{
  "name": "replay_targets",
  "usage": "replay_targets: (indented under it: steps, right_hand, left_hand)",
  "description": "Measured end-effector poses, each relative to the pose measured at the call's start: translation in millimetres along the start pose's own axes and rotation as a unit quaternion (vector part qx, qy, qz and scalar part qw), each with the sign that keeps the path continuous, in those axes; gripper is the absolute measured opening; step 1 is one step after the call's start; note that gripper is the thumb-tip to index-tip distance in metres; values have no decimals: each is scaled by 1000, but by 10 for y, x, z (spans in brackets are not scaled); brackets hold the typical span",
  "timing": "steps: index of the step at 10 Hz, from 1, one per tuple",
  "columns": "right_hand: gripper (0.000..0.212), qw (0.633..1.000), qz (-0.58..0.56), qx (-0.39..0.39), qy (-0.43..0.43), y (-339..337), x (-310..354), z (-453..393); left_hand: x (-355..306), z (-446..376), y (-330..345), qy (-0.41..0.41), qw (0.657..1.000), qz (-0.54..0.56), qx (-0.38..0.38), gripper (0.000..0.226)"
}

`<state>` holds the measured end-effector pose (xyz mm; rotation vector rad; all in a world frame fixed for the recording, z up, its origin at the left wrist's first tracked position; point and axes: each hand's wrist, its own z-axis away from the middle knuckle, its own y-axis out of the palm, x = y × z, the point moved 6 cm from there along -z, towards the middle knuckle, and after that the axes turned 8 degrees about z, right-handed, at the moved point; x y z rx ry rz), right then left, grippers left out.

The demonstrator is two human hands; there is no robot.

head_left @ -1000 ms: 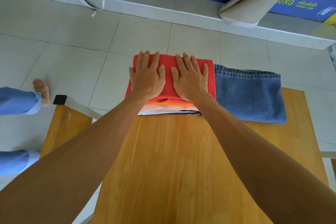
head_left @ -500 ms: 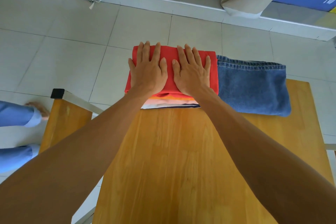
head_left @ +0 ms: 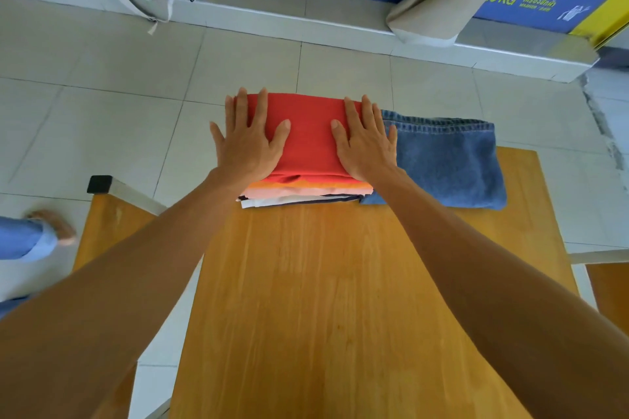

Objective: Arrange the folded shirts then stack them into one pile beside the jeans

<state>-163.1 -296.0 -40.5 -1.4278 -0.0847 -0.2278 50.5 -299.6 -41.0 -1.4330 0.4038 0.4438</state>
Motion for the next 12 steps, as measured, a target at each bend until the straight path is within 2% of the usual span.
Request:
replay_targets:
  steps: [1,2,4,7,8,9,10,11,12]
  right_hand:
    - [73,994,-80,-7,75,-48,-199,50]
    - [67,984,-84,-47,150,-70,-422,215]
    - [60,978,-124,-46,164,-18,-379,227]
    - [63,978,-122,-14,171,46,-380,175]
    - [63,978,-122,2,171,9,-370,195]
    - [63,976,-140,35,162,8,-375,202]
    - [59,974,-154,53,156,-2,-403,236]
    - [48,973,-162,47,154,-71,-451,363]
    - [31,977,-161,22,139,-217,-505,580]
  left_hand:
    - [151,146,-82,-61,993,97,-6,77]
    - [348,444,-114,-168,957,237,26,68]
    - [292,378,-65,-220,944,243,24,67]
    - [242,171,-84,-208,949,234,36,62]
    - [231,231,-84,-206,947,240,62,67]
    - [261,364,-93,-218,933,278,73,69]
    - [244,441,-195,-215,932,287,46,60]
    - [155,560,-364,-204,946,252,1,46]
    - [-134,759,-626,-175,959,223,-26,43]
